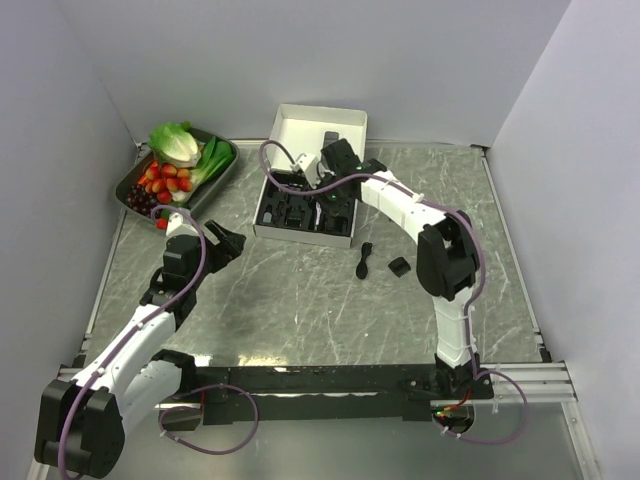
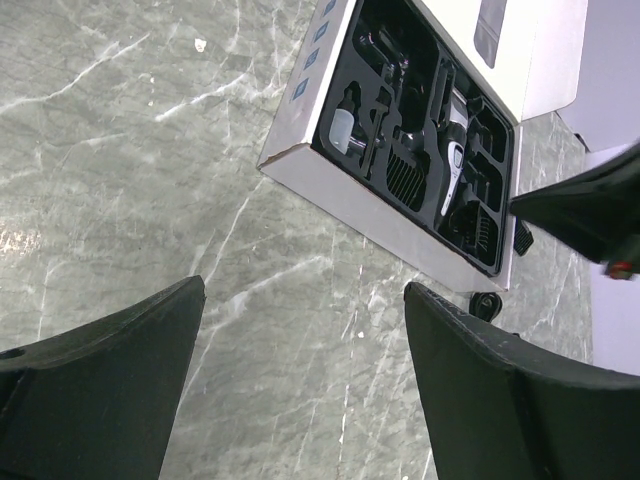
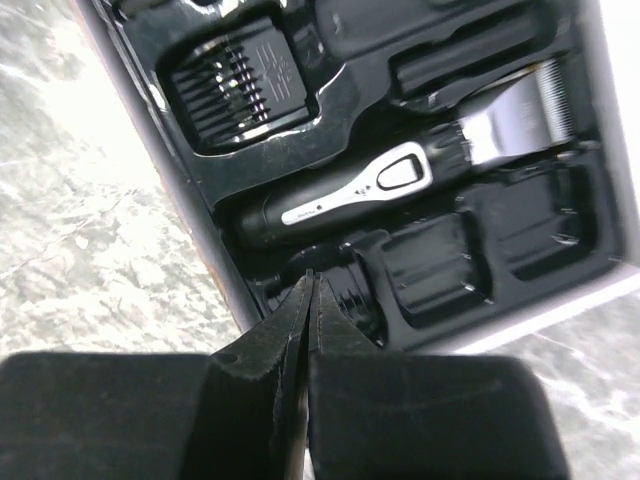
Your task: Sort the hair-cutting tools
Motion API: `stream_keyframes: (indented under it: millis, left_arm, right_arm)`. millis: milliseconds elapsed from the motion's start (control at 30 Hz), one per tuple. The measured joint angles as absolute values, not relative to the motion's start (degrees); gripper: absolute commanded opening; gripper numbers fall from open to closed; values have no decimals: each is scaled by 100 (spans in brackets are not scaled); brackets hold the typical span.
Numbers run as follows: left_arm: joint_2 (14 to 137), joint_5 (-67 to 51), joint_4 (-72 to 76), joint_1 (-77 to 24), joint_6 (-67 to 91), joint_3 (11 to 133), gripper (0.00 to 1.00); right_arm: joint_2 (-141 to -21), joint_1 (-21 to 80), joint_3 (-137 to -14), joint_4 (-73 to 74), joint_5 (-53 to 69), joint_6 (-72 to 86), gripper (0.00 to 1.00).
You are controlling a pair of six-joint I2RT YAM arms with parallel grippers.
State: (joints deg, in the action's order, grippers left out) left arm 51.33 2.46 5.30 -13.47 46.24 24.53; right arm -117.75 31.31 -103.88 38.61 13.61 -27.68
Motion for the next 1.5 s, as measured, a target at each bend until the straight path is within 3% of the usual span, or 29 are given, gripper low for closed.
stream_keyframes:
  millis: [1000,1500]
  left_arm:
    - [5133,244,532,-1347,4617,2368,86]
    - [5131,244,532,-1347,4615,2368,86]
  right_arm:
    - [-12274,3124,-10269,3739,980,-2412,0]
    - [-11684,3122,-9660,3293,1063,-2126,0]
